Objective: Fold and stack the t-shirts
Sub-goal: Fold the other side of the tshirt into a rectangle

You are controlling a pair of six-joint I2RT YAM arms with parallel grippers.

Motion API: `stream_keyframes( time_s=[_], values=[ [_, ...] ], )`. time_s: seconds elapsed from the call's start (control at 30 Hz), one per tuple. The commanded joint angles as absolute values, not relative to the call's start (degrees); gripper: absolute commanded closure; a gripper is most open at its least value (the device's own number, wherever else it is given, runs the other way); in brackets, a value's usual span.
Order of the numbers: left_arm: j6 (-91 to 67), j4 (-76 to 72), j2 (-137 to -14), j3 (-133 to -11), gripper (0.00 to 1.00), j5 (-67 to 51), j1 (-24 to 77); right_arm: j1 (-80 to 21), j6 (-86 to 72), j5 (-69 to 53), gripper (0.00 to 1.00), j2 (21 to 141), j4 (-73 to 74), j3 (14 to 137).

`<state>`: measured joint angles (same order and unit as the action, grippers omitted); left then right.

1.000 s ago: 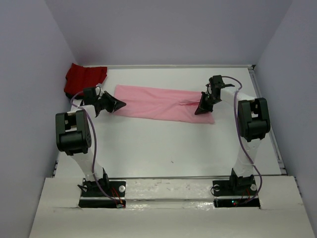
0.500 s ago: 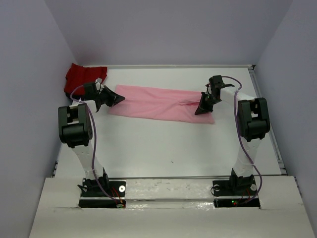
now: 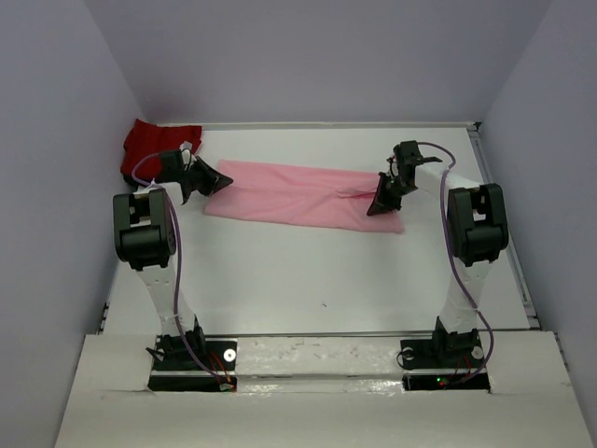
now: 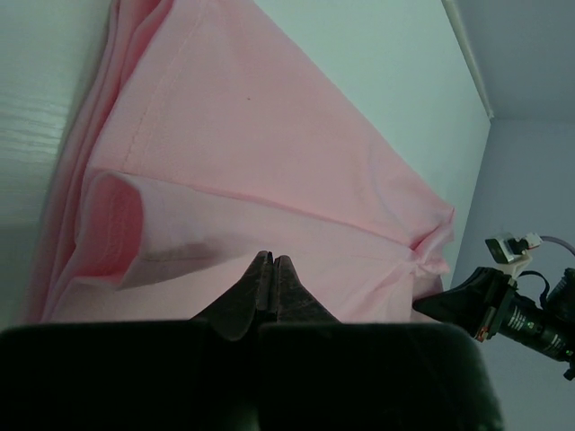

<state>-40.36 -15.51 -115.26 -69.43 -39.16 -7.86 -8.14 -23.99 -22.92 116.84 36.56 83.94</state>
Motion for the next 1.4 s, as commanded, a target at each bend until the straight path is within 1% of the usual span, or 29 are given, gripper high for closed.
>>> stream_keyframes(
  time_s=[0.0, 0.27, 0.7, 0.97, 1.37],
  values=[
    [-38.3, -14.6, -115.4, -71.3, 1.00, -38.8, -7.4, -8.3, -23.0, -22.7, 1.00, 117.6, 37.1, 86.3],
    [-36.1, -12.2, -113.6, -70.1, 1.00, -36.7, -6.4, -8.3, -22.9, -22.7, 1.00, 118.0, 37.3, 86.6],
    [-32.3, -11.0, -116.7, -71.0, 1.00, -31.6, -5.4, -8.3, -22.6, -22.3, 1.00, 118.2, 37.4, 86.6],
    [-30.3, -9.1, -117.9, -75.1, 1.00, -27.5, -5.3, -8.3, -22.5, -22.4, 1.00, 118.4, 37.6, 86.6],
    [-30.7, -7.4, -118.4, -81.1, 1.00, -26.2, -4.9, -8.3, -22.5, -22.5, 1.00, 118.7, 37.7, 86.2]
  ],
)
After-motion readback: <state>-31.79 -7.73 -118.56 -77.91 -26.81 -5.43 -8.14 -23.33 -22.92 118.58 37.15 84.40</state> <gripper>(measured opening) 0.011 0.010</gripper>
